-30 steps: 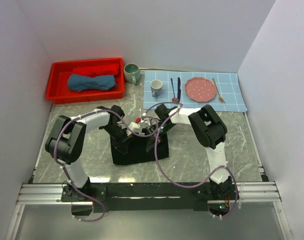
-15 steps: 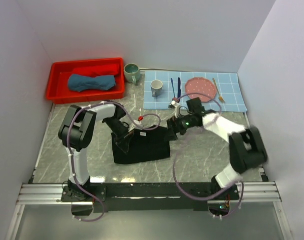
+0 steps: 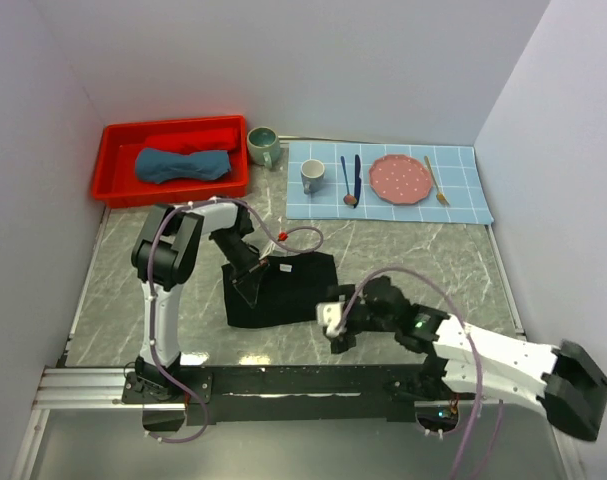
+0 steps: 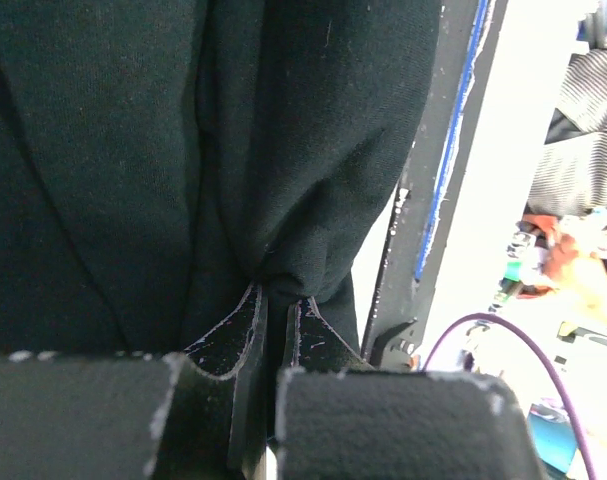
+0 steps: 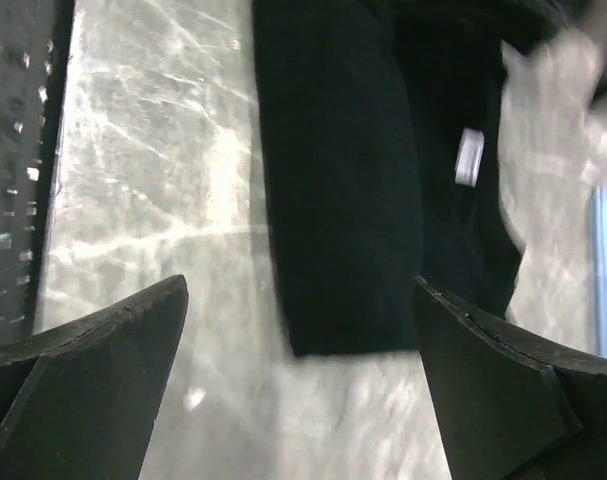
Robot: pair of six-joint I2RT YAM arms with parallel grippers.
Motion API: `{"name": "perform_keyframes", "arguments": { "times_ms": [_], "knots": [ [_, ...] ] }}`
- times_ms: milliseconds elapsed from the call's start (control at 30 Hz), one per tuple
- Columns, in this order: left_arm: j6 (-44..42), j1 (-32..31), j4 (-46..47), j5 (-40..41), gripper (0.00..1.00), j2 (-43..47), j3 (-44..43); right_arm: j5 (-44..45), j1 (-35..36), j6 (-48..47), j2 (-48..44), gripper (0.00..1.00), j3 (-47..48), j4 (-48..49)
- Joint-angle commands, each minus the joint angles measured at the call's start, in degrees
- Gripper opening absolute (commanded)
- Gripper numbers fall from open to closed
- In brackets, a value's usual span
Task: Roll the t-shirts
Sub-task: Roll the T-shirt to the center of the board.
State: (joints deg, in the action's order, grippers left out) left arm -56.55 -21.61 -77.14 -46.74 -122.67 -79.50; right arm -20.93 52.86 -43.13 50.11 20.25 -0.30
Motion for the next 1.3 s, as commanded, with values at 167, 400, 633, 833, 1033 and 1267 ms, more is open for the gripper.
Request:
{"name": "perform_keyframes", "arguments": {
  "times_ms": [167,400,633,833,1033,1267],
  "knots": [
    [-2.33,0.16,-1.52,2.44,0.01,-5.91,-2.5,8.01,6.99,-24.35,14.75,0.99,-5.92,35.51],
    [-1.54,0.34,-1.69,1.21,0.01,-7.32,-3.81,4.84,7.96,-29.28,20.11,0.94,-7.77,39.22],
    [-0.57,0.6,-1.78,0.16,0.01,-8.2,-4.61,5.37,8.31,-32.98,28.01,0.9,-8.38,43.79],
    [-0.31,1.04,-1.78,-0.19,0.01,-8.64,-4.96,7.12,9.01,-35.79,35.65,0.9,-9.26,47.92],
    [-0.4,1.13,-1.78,-0.37,0.01,-8.73,-4.96,15.29,8.93,-36.32,47.08,0.81,-6.1,56.27],
    [0.13,1.39,-1.78,-0.46,0.01,-8.11,-4.78,17.94,8.75,-32.55,48.59,0.48,-3.81,52.33]
  ]
}}
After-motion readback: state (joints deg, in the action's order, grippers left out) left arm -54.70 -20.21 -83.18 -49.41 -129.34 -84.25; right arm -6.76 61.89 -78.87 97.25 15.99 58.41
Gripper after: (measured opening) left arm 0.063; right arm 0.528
